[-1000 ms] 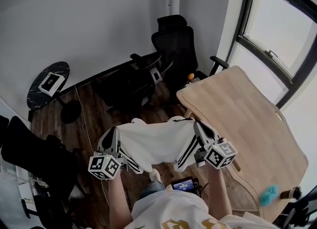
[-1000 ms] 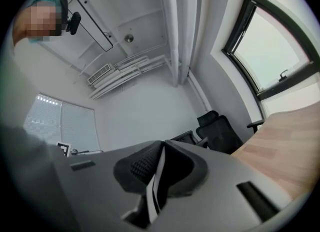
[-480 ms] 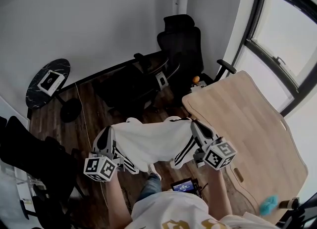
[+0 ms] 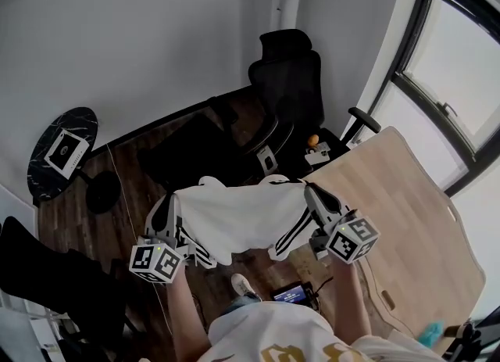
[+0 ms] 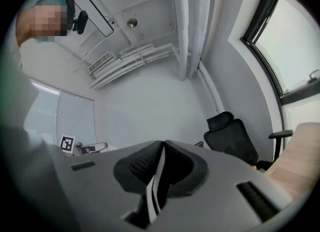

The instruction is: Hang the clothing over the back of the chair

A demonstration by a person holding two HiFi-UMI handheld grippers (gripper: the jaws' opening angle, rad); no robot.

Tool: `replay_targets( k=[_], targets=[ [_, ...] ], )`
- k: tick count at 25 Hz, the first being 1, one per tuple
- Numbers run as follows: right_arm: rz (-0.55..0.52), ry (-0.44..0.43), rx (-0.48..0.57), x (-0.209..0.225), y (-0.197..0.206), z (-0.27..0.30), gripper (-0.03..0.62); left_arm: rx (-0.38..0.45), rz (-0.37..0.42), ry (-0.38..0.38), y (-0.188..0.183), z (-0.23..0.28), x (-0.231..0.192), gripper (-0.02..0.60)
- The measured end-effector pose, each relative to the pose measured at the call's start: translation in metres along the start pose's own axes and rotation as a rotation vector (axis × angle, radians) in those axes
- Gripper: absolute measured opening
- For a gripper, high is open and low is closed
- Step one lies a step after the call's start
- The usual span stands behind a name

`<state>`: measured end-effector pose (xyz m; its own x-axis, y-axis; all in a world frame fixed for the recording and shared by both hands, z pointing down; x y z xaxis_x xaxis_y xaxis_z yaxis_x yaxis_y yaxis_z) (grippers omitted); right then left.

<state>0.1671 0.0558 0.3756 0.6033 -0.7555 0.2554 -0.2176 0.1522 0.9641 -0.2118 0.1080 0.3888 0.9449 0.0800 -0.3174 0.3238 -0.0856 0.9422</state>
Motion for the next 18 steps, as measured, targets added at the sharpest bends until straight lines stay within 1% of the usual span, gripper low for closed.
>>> replay_targets(
  k=[2,6,7,13,18],
  targets=[
    [0.008,0.012,0.016,0.008,-0.001,0.021,0.031,-0.003,-0.01,0.024,-0.002,0.025,-0.012,0.031],
    [0.003,0.038,0.048,0.021,-0.01,0.049,0.031,0.018,-0.097,0.088,-0.01,0.066,-0.029,0.031],
    [-0.002,0.045,0.057,0.024,-0.014,0.054,0.031,0.027,-0.109,0.101,-0.015,0.074,-0.032,0.031],
    [-0.043,0.09,0.092,0.037,-0.039,0.073,0.031,0.045,-0.097,0.158,-0.035,0.104,-0.033,0.031],
    [-0.05,0.101,0.113,0.044,-0.048,0.092,0.031,0.05,-0.091,0.168,-0.043,0.126,-0.041,0.031]
  ],
)
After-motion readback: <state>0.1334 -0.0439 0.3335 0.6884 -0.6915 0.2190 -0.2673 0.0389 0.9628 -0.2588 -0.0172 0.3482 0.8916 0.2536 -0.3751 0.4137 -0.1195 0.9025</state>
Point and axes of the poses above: the fingertips, and each gripper's own axes: z forward along the fingers, x to its right, y out of its underside, the point moved 6 cm from there along -z, backward along the fingers, and after that the axes turned 10 degrees about -y, right-handed, at the moved point
